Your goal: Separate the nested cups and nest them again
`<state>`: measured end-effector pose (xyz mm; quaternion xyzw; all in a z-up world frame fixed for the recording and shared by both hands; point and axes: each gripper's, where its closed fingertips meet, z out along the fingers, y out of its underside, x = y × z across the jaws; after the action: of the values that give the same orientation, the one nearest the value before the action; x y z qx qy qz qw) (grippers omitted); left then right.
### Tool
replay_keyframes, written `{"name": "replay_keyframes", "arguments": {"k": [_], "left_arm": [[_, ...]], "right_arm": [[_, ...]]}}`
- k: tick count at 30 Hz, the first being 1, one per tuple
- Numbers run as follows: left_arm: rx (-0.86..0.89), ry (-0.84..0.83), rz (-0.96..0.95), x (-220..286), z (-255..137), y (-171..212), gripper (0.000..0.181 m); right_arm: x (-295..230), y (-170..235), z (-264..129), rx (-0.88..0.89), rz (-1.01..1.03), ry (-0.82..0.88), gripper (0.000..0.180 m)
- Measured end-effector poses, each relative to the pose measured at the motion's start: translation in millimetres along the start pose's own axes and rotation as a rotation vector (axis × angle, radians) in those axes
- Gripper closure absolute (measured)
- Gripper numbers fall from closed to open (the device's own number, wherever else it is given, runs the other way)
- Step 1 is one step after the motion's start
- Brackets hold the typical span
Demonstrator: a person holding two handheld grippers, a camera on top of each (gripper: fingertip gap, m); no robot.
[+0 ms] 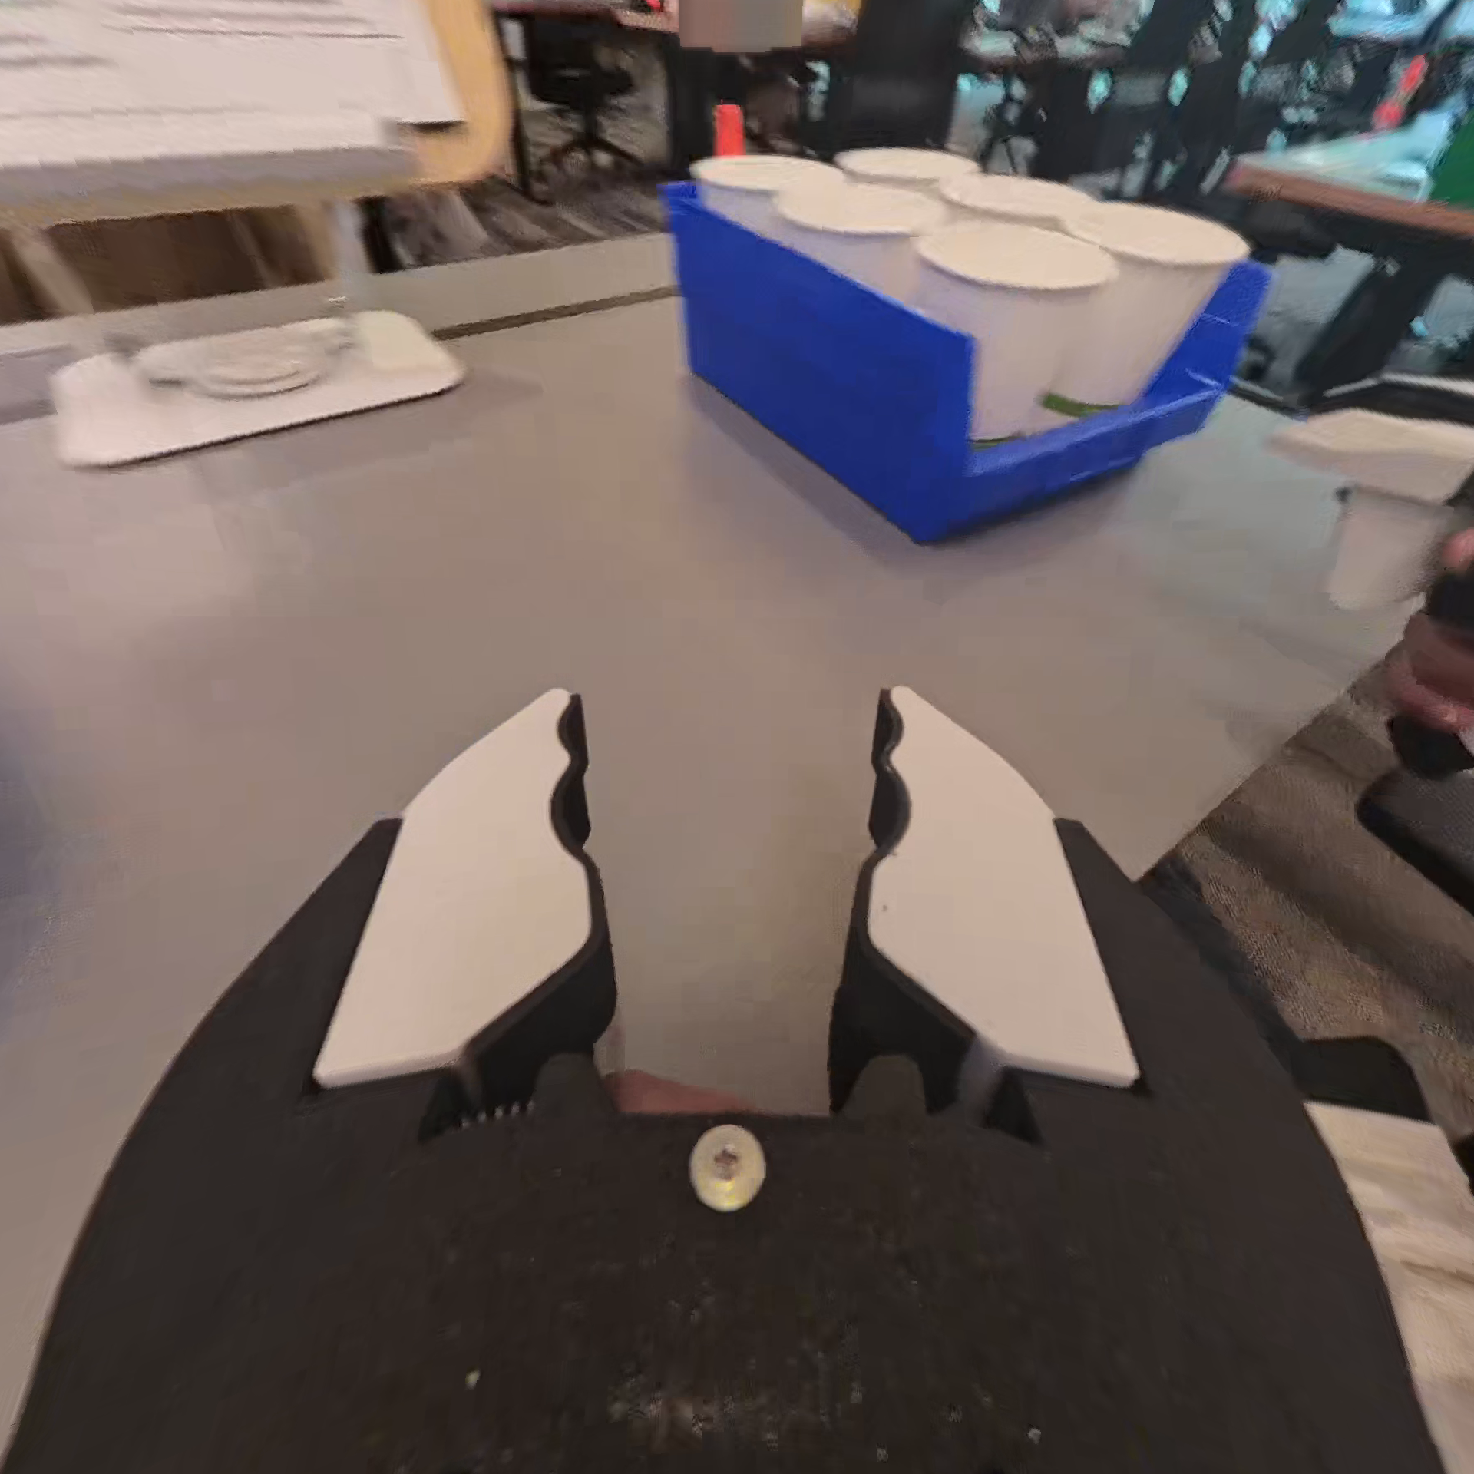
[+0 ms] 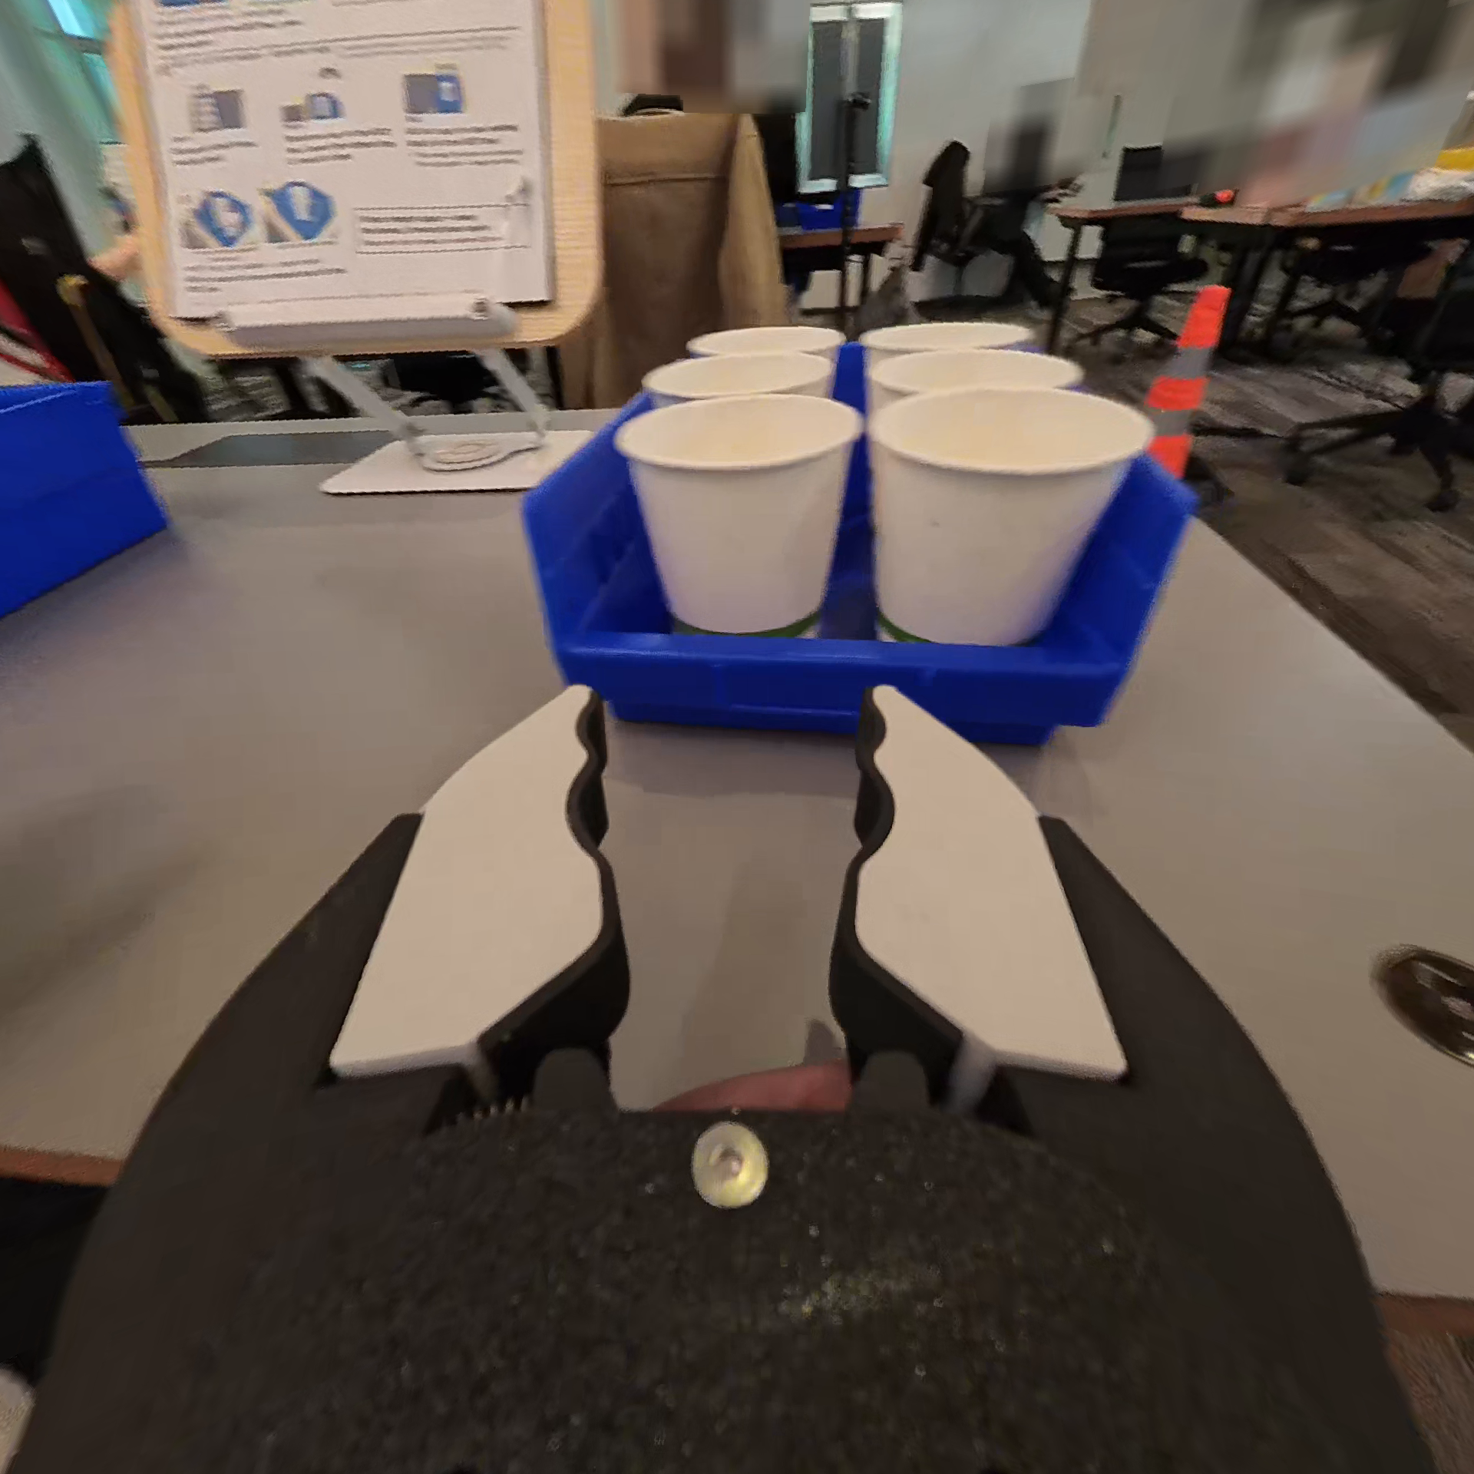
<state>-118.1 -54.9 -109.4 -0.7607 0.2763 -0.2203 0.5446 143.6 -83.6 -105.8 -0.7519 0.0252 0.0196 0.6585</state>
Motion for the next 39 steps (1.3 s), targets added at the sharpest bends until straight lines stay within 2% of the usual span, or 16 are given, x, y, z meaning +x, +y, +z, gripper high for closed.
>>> {"name": "replay_keyframes", "arguments": {"k": [2,5,8,11,15,22,24,27,28,34,39], "left_arm": [[-0.012,0.05,0.07,40,42,-14,0.12],[-0.049,0.064,0.118,80,111,-30,0.12],[-0.047,0.005,0.083,89,160,-42,0.12],[-0.067,-0.018,-0.014,90,185,-40,0.12],[-0.068,-0.057,-0.065,85,199,-37,0.123],[-0.103,-0.095,-0.101,83,218,-40,0.139],[-0.108,-0.071,-0.135,89,222,-41,0.151],[-0.115,-0.139,-0.158,85,224,-42,0.158],[-0.115,-0.167,-0.162,81,224,-43,0.167],[-0.144,-0.264,-0.145,68,219,-43,0.177],[-0.114,-0.287,-0.129,45,197,-46,0.178]], "right_arm": [[24,2,1,-0.024,0.01,0.062,0.122],[56,4,8,-0.059,-0.003,0.143,0.121],[87,-4,27,-0.075,-0.043,0.202,0.123],[110,-5,55,-0.118,-0.013,0.195,0.122],[126,-6,82,-0.157,-0.001,0.192,0.124],[127,1,99,-0.18,0.086,0.145,0.136],[126,2,102,-0.191,0.087,0.129,0.15],[130,2,104,-0.192,0.117,0.137,0.17],[133,2,104,-0.192,0.134,0.144,0.176],[120,4,98,-0.186,0.122,0.2,0.177],[85,-2,90,-0.122,0.134,0.226,0.176]]}}
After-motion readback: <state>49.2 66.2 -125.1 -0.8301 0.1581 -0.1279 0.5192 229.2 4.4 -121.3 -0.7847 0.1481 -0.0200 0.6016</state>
